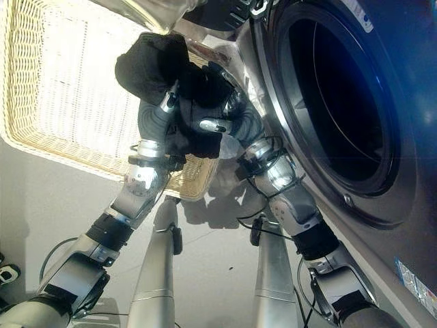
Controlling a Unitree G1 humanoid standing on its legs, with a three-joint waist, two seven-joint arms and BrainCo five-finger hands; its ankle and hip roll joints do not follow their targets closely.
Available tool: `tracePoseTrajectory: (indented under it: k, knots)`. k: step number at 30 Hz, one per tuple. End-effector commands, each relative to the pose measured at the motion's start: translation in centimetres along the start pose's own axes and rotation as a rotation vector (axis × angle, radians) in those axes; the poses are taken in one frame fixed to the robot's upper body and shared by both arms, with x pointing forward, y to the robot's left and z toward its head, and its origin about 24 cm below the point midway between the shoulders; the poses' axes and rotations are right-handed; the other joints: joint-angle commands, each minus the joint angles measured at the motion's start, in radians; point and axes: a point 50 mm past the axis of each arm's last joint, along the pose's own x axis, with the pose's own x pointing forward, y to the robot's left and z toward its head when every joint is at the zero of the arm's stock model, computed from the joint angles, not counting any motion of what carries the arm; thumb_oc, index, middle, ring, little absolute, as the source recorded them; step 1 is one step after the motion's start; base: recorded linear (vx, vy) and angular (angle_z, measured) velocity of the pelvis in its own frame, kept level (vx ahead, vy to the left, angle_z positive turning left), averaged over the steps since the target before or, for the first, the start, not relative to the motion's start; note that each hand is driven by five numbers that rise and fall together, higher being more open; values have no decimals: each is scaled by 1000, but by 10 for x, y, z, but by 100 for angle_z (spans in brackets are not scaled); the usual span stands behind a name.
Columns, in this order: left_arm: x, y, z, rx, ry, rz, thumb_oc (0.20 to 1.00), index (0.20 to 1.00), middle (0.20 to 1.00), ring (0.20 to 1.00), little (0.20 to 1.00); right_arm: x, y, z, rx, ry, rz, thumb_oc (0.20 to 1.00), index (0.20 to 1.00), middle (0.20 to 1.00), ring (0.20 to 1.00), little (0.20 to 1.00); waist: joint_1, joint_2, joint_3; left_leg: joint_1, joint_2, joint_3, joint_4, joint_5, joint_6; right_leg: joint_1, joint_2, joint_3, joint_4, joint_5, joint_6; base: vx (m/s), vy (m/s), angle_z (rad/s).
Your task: Put the clothes into the washing machine.
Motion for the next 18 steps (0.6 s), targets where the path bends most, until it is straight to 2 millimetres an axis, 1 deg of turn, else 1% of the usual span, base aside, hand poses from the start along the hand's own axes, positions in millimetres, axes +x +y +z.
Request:
tracePoseTrajectory:
  k: [1,3,8,11,17,18]
  knots:
    - [19,-31,62,-49,-351,-169,200,200,200,200,200,2,37,21,63,-104,191,1000,1000,1000,1000,1000,-6,26,27,-7,-75,-45,-2,33,99,38,-1,-48,-5,48,85,7,-19,5]
    - [18,-33,64,-41,-371,-177,200,200,200,200,200,2,41,19,71,-89,202,1000,1000,1000,1000,1000,-4,27,27,-10,-76,-48,4,33,99,36,-1,-46,-1,48,85,0,0,0]
    - [17,-39,70,47,-432,-165,200,200,200,200,200,2,46,14,88,-49,221,1000,1000,1000,1000,1000,0,26,27,-8,-79,-52,7,35,99,39,-3,-47,0,48,84,0,0,0]
    - [16,-41,73,156,-492,-150,200,200,200,200,200,0,50,9,96,-16,254,1000,1000,1000,1000,1000,2,23,27,-10,-80,-55,13,35,98,40,-4,-49,1,48,83,0,-10,1]
    - [16,-42,77,218,-543,-131,200,200,200,200,200,-1,55,6,98,12,282,1000,1000,1000,1000,1000,6,22,27,-9,-81,-57,14,37,97,42,-7,-51,0,50,84,0,0,0]
    - [16,-43,78,233,-555,-133,200,200,200,200,200,-1,56,5,94,19,293,909,909,909,909,909,7,22,27,-11,-81,-57,15,37,97,41,-7,-52,0,50,84,0,0,0]
